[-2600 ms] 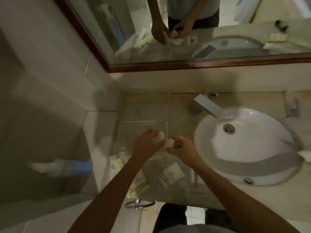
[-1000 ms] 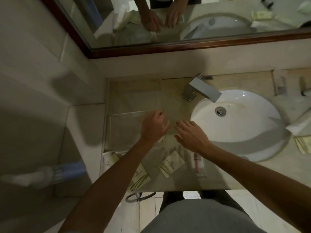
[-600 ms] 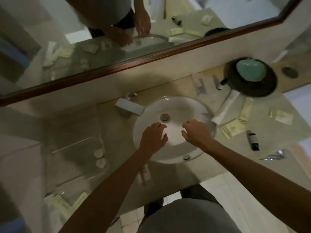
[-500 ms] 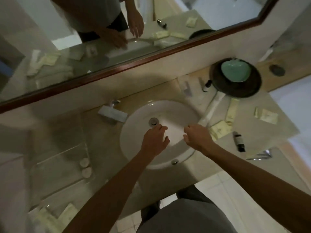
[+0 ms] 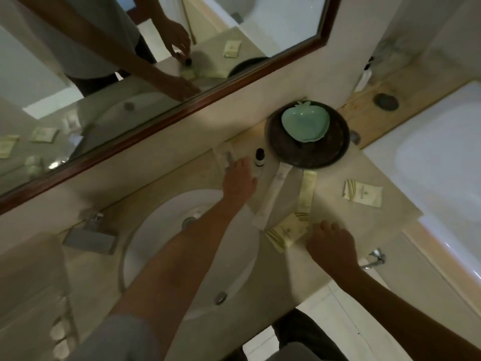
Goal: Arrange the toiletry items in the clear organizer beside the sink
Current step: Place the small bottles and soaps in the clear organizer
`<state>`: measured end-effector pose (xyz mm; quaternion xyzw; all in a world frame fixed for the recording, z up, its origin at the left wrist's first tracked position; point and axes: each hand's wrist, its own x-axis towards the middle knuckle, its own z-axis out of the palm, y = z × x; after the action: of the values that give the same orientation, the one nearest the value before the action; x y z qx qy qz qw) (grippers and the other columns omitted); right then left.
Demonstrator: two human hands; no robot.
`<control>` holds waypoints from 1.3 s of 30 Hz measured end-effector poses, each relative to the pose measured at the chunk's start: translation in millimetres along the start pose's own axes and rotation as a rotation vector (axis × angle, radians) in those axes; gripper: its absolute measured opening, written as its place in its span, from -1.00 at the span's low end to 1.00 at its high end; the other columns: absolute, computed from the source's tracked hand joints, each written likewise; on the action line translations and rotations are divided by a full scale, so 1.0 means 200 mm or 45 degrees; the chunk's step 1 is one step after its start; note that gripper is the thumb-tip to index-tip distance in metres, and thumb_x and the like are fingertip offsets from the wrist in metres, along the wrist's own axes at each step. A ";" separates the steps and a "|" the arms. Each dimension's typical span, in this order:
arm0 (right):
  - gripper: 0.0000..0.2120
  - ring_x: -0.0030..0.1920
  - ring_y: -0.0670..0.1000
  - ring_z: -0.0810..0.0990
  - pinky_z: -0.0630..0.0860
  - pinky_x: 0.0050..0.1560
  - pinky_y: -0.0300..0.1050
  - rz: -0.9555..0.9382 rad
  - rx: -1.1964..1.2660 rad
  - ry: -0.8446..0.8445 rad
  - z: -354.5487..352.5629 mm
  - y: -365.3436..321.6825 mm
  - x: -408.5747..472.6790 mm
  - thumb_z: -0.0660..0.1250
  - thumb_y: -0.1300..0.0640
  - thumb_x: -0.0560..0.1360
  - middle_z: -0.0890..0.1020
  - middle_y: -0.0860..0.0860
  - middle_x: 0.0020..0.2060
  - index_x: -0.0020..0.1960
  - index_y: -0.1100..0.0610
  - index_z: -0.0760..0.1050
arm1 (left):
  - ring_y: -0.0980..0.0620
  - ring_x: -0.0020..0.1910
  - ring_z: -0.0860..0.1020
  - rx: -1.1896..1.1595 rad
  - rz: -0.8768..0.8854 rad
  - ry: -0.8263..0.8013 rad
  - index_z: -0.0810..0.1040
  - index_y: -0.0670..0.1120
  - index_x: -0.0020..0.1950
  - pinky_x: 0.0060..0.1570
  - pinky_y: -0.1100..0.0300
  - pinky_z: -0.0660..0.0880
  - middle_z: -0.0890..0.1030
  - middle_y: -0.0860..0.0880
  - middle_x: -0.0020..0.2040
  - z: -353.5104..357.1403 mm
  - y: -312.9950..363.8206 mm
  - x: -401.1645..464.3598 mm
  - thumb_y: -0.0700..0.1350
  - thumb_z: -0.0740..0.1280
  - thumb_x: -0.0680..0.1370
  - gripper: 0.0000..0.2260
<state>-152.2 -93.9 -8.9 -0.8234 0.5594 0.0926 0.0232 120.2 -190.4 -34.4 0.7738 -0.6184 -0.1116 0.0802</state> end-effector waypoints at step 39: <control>-0.76 0.00 0.07 0.55 0.45 -0.01 -0.03 -1.342 -0.019 -0.085 -0.19 -2.80 -0.58 0.22 0.03 0.57 0.60 0.05 0.05 0.19 0.08 0.49 | -0.07 -0.03 0.59 0.322 -0.251 -0.050 0.63 -0.06 0.05 -0.24 0.11 0.53 0.65 -0.04 -0.09 -0.64 -2.42 -2.25 -0.03 0.46 0.41 -0.75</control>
<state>329.6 215.6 11.8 -0.9897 0.0679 0.0984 0.0786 515.5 354.5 -5.8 0.8322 -0.5501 -0.0552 -0.0415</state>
